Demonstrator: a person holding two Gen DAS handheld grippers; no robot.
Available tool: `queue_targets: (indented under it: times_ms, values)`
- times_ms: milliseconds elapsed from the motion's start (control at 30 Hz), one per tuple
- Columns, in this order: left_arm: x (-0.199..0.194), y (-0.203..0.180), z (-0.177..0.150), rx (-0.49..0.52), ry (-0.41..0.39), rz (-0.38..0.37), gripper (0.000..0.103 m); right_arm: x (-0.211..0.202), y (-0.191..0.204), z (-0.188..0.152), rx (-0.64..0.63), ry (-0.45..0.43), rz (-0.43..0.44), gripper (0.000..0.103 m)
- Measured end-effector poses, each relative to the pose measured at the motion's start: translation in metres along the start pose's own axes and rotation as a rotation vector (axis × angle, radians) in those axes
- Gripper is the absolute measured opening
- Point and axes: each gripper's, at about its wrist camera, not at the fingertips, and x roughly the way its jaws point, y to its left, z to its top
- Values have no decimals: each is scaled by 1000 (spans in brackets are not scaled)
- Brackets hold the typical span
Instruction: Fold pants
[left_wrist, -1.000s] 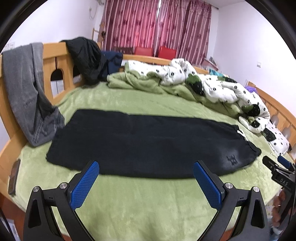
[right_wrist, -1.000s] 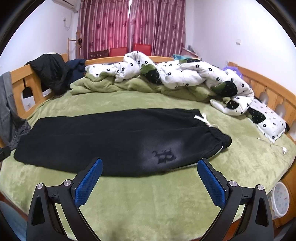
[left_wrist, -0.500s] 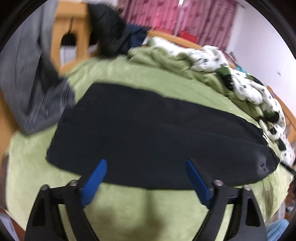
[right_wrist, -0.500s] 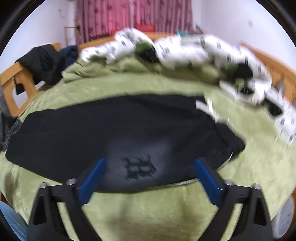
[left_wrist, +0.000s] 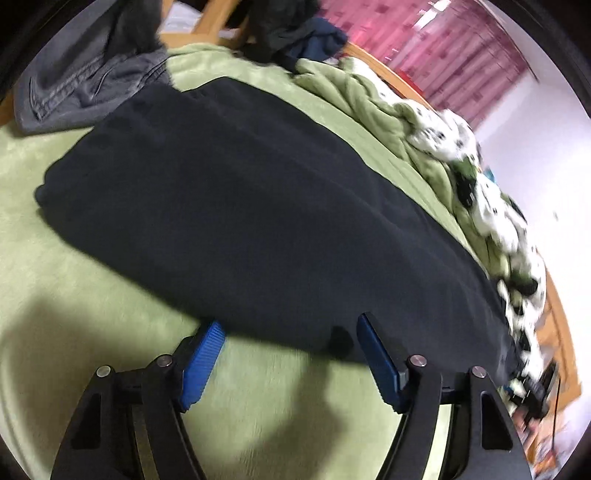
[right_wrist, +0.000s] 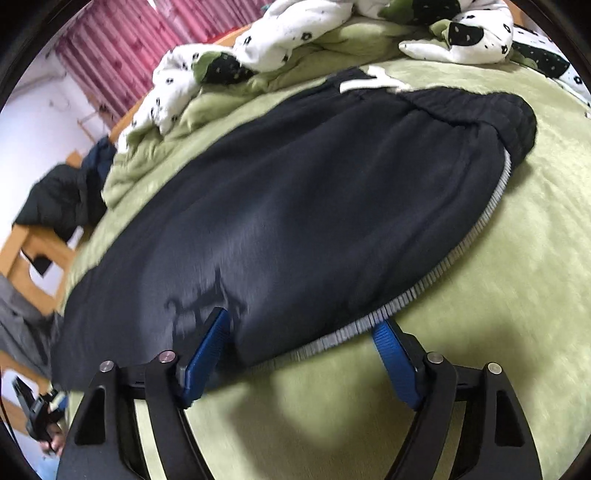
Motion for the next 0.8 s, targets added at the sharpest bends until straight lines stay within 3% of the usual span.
queue_targets:
  times_ms: [33,67,100,200,367,467,567,700,767,800]
  values:
    - [2,2,5,-28,-8,28,45,2,1,4,7,-13,0,41]
    - [4,2,8,-36,-11,59,31,4,2,8,20,-25,-20,33]
    - [3,1,11,-35,-20,96,12,5,2,11,23,-24,-38,32]
    - [-7,-6,23,-7,-70,65,12,-3,17,24,-32,-74,-39,28]
    - [-12,-35,69,74,-156,38,12,-15,57,68,-160,-149,0,26]
    - [-3,-58,105,130,-218,66,12,-10,72,101,-181,-181,16,25]
    - [23,-75,141,151,-254,100,12,12,82,138,-169,-197,13,25]
    - [78,-96,175,213,-284,194,12,68,95,176,-167,-181,-69,27]
    - [101,-102,182,223,-252,253,19,101,97,186,-149,-142,-107,32]
    - [107,-103,182,221,-236,263,33,116,96,189,-136,-114,-112,40]
